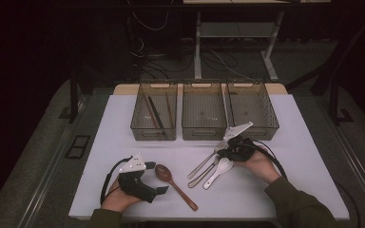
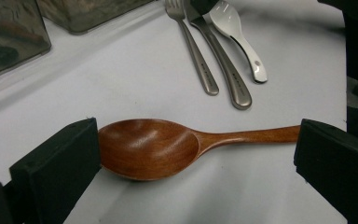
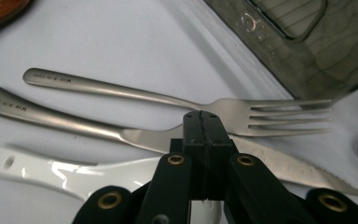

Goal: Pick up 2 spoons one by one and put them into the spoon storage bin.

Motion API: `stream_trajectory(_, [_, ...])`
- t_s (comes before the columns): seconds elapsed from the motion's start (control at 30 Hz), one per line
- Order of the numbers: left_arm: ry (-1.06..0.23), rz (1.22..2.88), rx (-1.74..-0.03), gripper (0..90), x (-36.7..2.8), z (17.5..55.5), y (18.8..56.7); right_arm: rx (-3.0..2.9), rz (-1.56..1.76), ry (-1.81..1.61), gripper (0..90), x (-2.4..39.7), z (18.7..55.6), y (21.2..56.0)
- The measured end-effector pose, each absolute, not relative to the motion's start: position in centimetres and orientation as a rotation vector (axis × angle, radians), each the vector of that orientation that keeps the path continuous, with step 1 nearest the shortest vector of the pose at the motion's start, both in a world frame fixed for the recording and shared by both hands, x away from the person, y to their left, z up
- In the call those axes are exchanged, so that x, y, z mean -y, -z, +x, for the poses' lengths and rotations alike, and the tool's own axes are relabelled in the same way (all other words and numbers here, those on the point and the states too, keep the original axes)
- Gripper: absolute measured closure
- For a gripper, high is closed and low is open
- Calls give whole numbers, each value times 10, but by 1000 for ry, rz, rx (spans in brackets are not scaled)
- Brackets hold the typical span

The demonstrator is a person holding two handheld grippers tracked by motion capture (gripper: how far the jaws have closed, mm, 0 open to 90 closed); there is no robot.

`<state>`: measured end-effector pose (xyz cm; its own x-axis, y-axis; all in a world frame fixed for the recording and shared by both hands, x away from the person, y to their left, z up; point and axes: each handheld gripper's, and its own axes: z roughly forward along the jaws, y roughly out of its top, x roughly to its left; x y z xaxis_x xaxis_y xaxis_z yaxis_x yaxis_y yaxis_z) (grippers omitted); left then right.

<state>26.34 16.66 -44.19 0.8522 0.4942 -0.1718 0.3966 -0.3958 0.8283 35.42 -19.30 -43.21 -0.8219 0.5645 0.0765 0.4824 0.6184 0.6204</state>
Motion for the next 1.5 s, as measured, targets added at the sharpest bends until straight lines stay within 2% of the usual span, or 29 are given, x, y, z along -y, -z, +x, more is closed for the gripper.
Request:
stream_trajectory(0.97, [-123,2031,-657,0,-164,264,441,-2773,875,-967,889,220,328,427])
stream_trajectory(1.3, [-125,2017,-668,0,-165,263,439,-2724,931,-1111,576,242,319,421])
stream_trajectory(1.4, [-121,2023,-665,0,-164,263,440,-2717,934,-1109,508,248,312,423])
stream_trajectory(1.5, [-125,2021,-663,0,-164,263,440,-2710,952,-1122,484,254,308,428])
